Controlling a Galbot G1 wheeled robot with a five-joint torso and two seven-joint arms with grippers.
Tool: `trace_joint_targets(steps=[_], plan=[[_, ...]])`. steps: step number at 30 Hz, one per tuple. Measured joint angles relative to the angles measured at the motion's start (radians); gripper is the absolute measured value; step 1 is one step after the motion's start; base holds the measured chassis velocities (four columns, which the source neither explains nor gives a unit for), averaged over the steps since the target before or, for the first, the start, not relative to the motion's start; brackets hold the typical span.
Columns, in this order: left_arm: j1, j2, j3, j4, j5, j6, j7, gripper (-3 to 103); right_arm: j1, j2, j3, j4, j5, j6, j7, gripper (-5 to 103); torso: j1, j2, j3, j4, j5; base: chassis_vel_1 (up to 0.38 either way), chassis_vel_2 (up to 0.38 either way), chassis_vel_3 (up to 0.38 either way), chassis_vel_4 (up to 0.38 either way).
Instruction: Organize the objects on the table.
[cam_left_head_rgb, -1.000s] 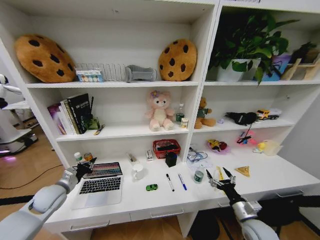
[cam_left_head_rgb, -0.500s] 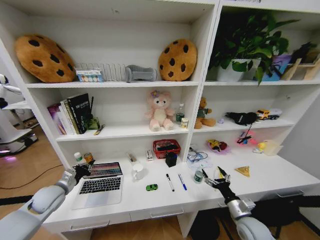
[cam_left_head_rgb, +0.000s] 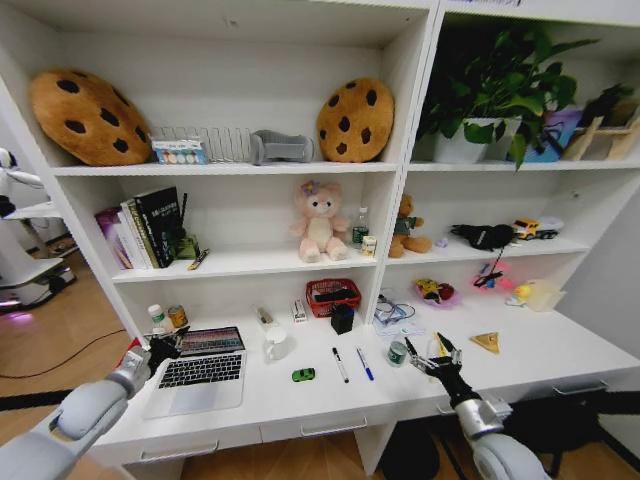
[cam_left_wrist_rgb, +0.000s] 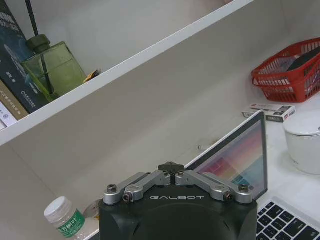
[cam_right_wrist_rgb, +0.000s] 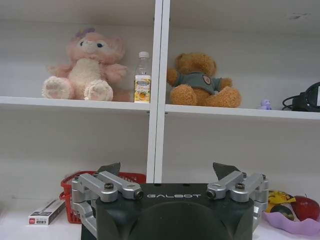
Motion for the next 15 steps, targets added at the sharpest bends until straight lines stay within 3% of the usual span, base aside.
trace_joint_targets(steps=[9,15], plan=[[0.022,-0.01,-0.005,-0.01,0.025,-0.011,0.002,0,-0.011,0.013,0.01,-0.001,-0.004,0.005,0.003,100,0.0,0.0,0.0,-0.0001,-0.0002,0.0,0.0,0.0,0.0],[-0.01,0.033,0.01,0.003,0.016,-0.004,-0.002,0,-0.011,0.012,0.01,-0.004,-0.003,0.007,0.005,100,0.0,0.0,0.0,-0.0007,-0.0001,0.0,0.0,0.0,0.0]])
